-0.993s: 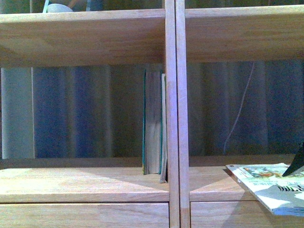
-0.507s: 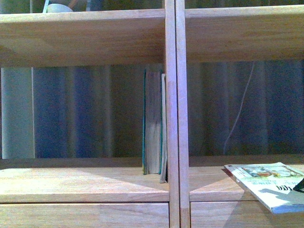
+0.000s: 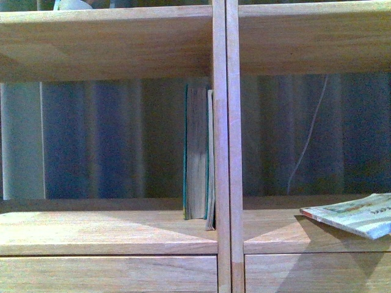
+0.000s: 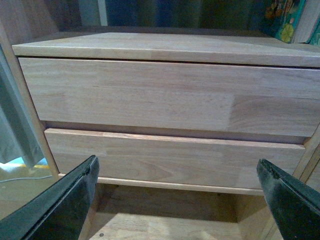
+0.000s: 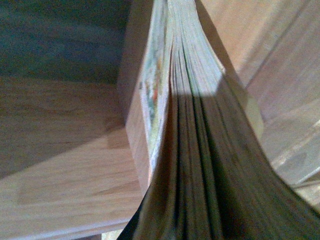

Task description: Organize books on shelf

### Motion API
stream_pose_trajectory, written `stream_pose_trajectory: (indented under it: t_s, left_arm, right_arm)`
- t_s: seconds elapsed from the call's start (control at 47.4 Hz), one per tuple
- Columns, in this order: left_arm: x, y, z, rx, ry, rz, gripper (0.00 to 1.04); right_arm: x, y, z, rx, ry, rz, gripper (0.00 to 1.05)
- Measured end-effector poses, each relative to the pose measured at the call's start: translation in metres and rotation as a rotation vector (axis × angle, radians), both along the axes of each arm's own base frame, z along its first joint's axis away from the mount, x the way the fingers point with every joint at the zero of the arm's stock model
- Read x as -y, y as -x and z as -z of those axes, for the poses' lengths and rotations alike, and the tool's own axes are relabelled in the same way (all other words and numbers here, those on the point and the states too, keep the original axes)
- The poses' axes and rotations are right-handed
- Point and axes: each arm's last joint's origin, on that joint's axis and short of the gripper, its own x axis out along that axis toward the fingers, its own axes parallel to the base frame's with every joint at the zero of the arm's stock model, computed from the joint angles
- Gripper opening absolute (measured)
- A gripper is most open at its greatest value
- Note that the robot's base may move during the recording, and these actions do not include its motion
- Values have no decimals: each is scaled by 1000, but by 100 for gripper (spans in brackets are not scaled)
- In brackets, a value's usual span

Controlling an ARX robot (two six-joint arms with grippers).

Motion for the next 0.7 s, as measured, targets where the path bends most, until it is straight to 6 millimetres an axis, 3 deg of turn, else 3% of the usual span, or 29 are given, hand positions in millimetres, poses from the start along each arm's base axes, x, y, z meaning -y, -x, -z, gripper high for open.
stream_pose_trajectory:
  t_s: [0.253, 0.549, 0.697]
  left_arm:
    - [0, 0, 0, 0, 0, 0, 97]
    - [0, 0, 0, 0, 0, 0, 97]
    - [0, 0, 0, 0, 0, 0, 97]
  right_arm:
    - [3, 55, -49, 214, 191, -120, 7]
    - [21, 109, -51, 274, 285, -117, 7]
    - [15, 128, -61, 351, 326, -155, 7]
